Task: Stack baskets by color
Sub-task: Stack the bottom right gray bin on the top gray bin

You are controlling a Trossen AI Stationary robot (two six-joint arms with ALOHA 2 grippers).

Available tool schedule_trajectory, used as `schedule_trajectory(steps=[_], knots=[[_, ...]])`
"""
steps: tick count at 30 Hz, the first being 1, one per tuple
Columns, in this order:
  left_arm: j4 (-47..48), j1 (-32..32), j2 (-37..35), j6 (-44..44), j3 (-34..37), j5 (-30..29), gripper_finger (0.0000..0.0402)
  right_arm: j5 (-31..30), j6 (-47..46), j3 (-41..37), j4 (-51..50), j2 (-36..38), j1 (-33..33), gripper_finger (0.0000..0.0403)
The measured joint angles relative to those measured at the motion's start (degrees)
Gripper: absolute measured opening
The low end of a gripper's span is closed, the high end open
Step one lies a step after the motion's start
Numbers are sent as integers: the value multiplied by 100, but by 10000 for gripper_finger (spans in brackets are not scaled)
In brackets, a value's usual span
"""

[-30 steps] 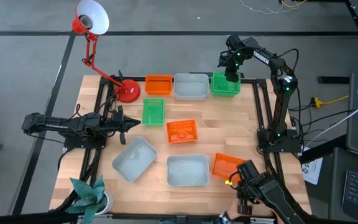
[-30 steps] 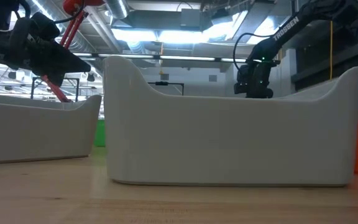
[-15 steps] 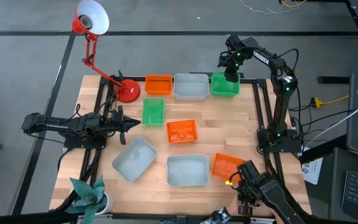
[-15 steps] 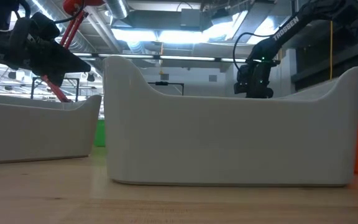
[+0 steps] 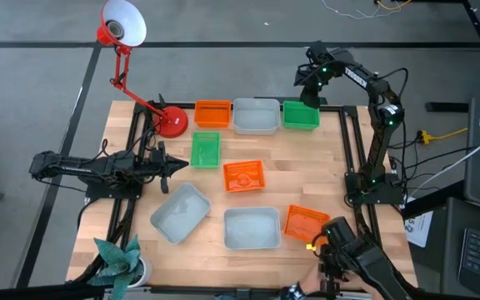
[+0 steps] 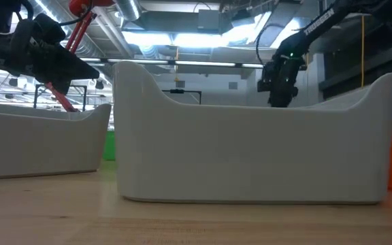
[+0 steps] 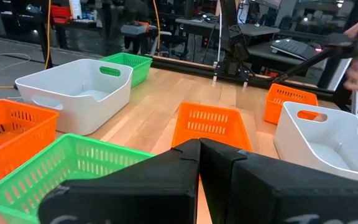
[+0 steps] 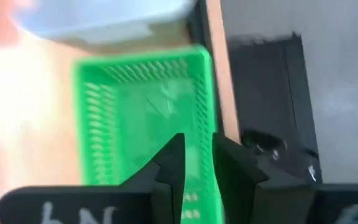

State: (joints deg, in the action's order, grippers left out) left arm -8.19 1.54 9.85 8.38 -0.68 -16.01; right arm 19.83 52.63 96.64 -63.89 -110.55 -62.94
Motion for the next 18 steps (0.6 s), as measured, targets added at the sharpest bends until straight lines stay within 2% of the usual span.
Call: schedule_trajectory(steps=[5, 8, 11, 13, 18], knots=[[-2, 0, 0, 0, 1, 0, 0, 1837, -12, 0, -517, 392, 134, 80], [0, 0, 1, -1, 1, 0, 0, 3029, -14, 2, -927, 509, 377, 80], [0, 0, 0, -1, 1, 0, 0, 3917, -17, 2, -1211, 549, 726, 80], [0, 0, 0, 0, 0, 0, 0, 4174, -17, 2, -1333, 570, 995, 80], [0, 0, 0, 0, 1, 0, 0, 3978, -13, -44, -1499, 573, 1727, 80]])
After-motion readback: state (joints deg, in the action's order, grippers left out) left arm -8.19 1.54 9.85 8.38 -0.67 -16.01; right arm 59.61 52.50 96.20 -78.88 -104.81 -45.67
